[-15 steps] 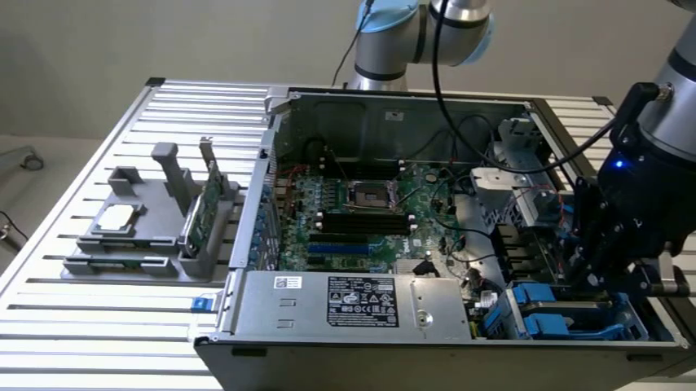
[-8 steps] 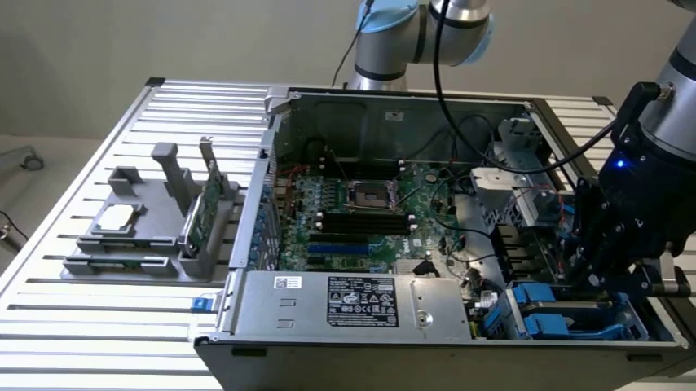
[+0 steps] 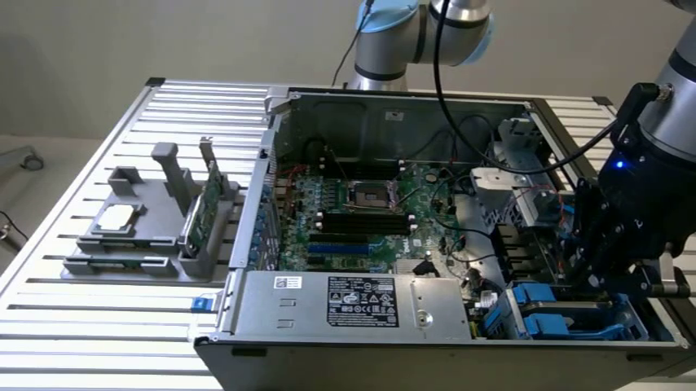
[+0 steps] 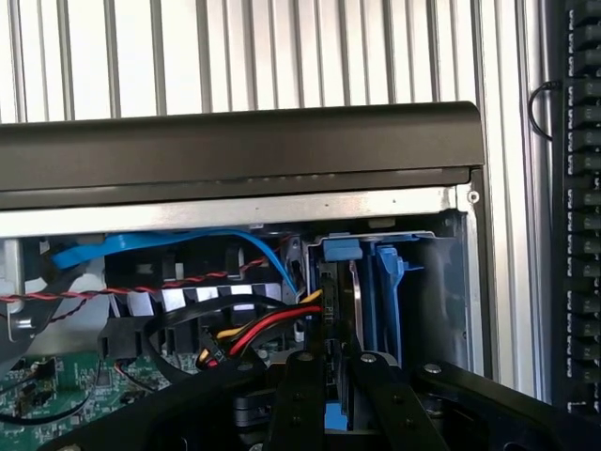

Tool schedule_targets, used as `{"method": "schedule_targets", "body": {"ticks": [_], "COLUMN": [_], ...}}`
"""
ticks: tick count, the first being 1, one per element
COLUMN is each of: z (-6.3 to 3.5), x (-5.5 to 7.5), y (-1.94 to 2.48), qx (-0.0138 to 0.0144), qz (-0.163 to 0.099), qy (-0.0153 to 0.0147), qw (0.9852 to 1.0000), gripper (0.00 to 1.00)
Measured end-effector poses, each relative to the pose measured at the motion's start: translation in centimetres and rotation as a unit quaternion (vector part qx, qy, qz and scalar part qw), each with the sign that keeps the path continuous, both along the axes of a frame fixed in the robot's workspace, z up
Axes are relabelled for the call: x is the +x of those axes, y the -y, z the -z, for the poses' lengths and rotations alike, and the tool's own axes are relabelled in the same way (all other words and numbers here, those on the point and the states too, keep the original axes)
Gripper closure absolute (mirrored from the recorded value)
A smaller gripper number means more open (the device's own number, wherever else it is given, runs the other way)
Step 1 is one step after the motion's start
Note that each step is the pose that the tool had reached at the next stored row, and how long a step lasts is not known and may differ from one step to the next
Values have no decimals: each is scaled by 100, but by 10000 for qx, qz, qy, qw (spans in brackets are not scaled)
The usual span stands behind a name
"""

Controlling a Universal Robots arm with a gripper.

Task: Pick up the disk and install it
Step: 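Insert the disk into the insertion slot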

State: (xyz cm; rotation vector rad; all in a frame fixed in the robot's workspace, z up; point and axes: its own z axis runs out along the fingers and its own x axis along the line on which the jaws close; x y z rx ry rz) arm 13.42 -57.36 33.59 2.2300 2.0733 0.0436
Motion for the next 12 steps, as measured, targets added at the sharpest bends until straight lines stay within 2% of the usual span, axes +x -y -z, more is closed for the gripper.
{"method": "schedule_targets", "body": {"ticks": [12], "z": [1], "x": [0], "y": [0], "qx": [-17], "qz": [11], "qy": [0], "qw": [10000], "gripper": [84]}}
